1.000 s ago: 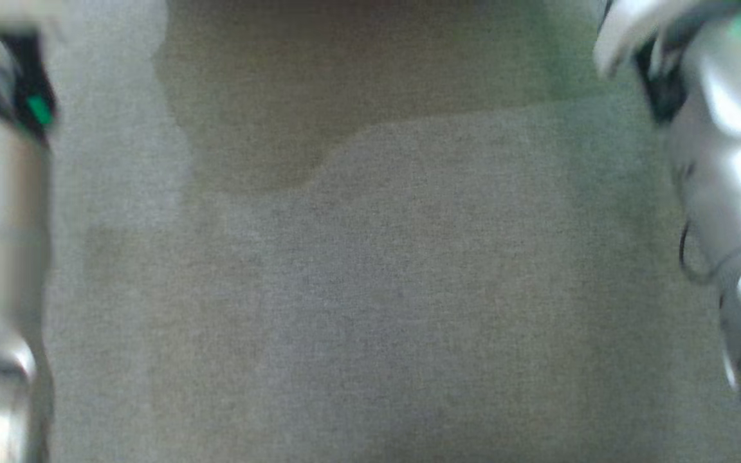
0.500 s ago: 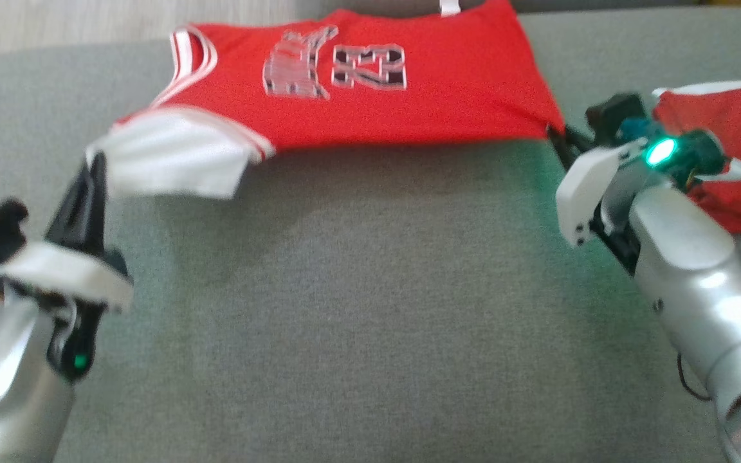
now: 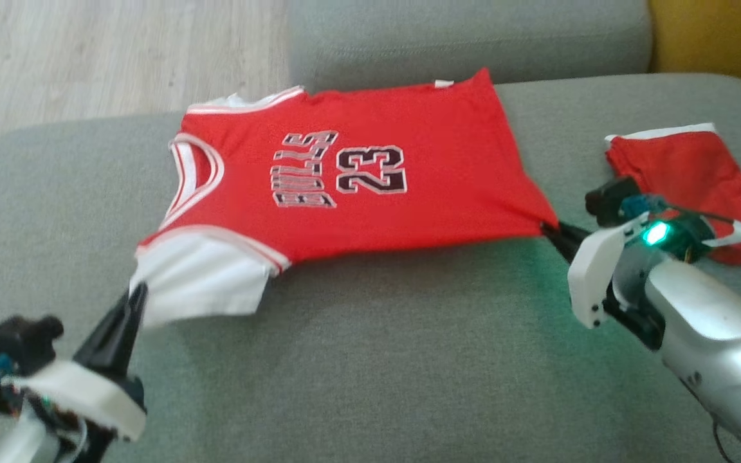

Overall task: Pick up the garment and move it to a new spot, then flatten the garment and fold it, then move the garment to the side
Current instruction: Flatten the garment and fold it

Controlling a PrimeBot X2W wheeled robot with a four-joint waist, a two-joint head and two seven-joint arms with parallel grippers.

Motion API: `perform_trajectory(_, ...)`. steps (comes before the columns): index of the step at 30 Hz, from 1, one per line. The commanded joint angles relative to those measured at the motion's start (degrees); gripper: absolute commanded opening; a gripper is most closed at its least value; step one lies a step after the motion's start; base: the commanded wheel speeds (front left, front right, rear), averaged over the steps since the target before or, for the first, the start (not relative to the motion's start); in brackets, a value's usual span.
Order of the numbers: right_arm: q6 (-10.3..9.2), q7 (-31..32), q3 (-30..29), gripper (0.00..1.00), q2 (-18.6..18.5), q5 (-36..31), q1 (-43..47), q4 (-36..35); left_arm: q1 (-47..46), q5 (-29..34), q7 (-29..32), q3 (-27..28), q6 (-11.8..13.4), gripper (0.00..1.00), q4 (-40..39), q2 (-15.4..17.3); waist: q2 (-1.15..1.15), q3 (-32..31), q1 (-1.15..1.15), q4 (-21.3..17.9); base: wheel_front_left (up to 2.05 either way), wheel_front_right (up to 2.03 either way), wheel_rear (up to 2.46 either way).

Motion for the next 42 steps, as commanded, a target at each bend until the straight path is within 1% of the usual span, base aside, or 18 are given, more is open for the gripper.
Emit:
perform_trajectory(1, -0.05, 0.16, 0.44, 0.00, -1.45, 0.90, 0.22, -1.69, -1.36, -0.53, -0.02, 3.02, 0.54, 0.00, -2.15, 3.07, 0.00, -0.83, 0.01, -0.58, 0.00, 0.00, 0.00)
perform_trajectory(6, -0.05, 1.37, 2.90, 0.00, -3.92, 4.35, 2.73, -6.01, 4.46, -1.99, 1.09, 3.44, 2.90, 0.00, -6.99, 4.62, 0.00, -2.37, 0.01, -1.40, 0.00, 0.00, 0.00)
perform_trajectory(10, -0.05, 1.43, 3.50, 0.00, -5.28, 5.90, 3.66, -9.13, 6.75, -2.74, 1.30, 4.10, 4.57, 0.00, -9.78, 5.17, 0.00, -2.45, 0.01, -1.86, 0.00, 0.00, 0.00)
perform_trajectory(14, -0.05, 1.61, 3.20, 0.00, -5.69, 6.39, 3.49, -10.79, 6.30, -2.75, 1.67, 4.46, 5.84, 0.00, -10.92, 5.08, 0.00, -1.61, 0.01, -2.30, 0.00, 0.00, 0.00)
perform_trajectory(20, -0.05, 2.18, 1.75, 0.00, -5.39, 5.70, 1.53, -11.70, 1.65, -1.76, 4.06, 4.39, 6.96, 0.00, -9.81, 5.29, 0.00, 1.47, 0.01, -2.58, 0.00, 0.00, 0.00)
perform_trajectory(24, -0.05, 2.98, 0.77, 0.00, -4.35, 5.03, -0.30, -11.45, -3.07, -1.02, 6.54, 3.86, 6.72, 0.00, -7.67, 5.47, 0.00, 3.65, 0.01, -2.82, 0.00, 0.00, 0.00)
perform_trajectory(28, -0.05, 4.31, -0.50, 0.00, -2.76, 5.39, -2.31, -10.44, -9.18, 0.46, 10.12, 2.49, 5.84, 0.00, -4.72, 5.81, 0.00, 5.83, 0.01, -2.79, 0.00, 0.00, 0.00)
perform_trajectory(34, -0.05, 6.29, -1.94, 0.00, -0.08, 5.67, -6.49, -7.30, -20.88, 4.67, 15.23, -0.69, 3.08, 0.00, 2.02, 5.87, 0.00, 9.30, 0.01, -2.64, 0.00, 0.00, 0.00)
perform_trajectory(40, -0.05, 7.04, -2.30, 0.00, 2.57, 5.06, -10.75, -3.14, -31.78, 8.03, 17.90, -3.62, 0.33, 0.00, 10.47, 4.24, 0.00, 12.81, 0.01, -3.06, 0.00, 0.00, 0.00)
perform_trajectory(42, -0.05, 7.02, -2.30, 0.00, 3.02, 4.99, -11.36, -2.42, -33.29, 8.55, 18.26, -4.22, -0.05, 0.00, 11.90, 3.98, 0.00, 13.40, 0.01, -3.23, 0.00, 0.00, 0.00)
